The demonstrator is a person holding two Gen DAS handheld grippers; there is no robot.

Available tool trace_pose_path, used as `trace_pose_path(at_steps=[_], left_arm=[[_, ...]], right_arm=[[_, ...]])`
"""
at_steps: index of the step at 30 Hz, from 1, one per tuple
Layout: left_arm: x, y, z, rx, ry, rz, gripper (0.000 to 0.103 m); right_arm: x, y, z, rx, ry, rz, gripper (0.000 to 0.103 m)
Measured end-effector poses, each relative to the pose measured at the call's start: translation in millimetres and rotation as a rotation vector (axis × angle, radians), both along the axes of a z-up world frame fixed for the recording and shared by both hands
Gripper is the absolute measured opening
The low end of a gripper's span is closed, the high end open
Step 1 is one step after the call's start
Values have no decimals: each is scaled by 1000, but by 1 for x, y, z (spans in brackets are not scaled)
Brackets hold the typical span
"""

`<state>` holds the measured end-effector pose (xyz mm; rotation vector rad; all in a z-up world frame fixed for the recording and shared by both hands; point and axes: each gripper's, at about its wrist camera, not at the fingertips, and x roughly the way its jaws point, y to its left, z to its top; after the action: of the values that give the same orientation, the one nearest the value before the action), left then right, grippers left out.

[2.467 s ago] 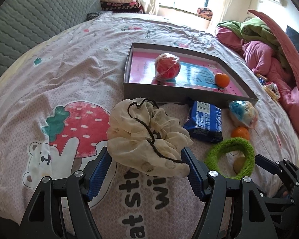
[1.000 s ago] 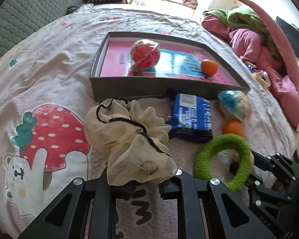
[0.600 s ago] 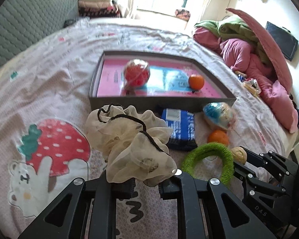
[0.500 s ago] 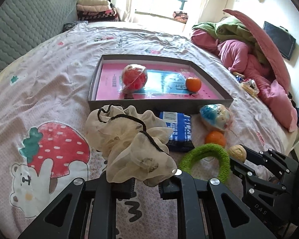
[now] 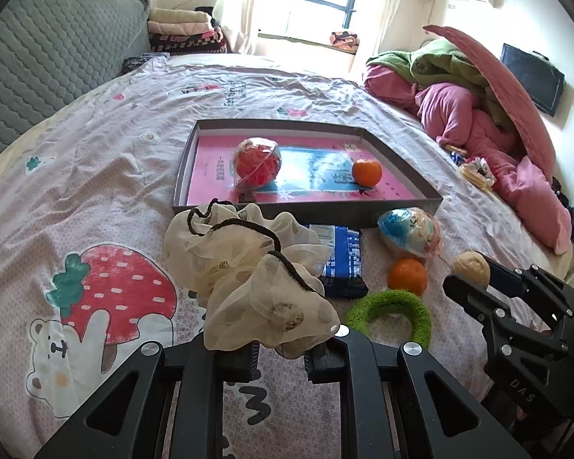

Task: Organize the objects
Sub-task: 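Lift and carry the scrunchie and beige ball over the tray with both tools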

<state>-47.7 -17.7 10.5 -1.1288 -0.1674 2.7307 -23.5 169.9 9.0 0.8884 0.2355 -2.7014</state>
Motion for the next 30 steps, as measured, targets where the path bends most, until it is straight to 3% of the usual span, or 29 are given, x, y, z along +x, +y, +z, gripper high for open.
trace_pose_path(at_steps=[30], left_arm=[[-10, 18, 48, -33, 93, 31, 17]], right_arm=[[-33, 6, 46, -66, 61, 22, 34]])
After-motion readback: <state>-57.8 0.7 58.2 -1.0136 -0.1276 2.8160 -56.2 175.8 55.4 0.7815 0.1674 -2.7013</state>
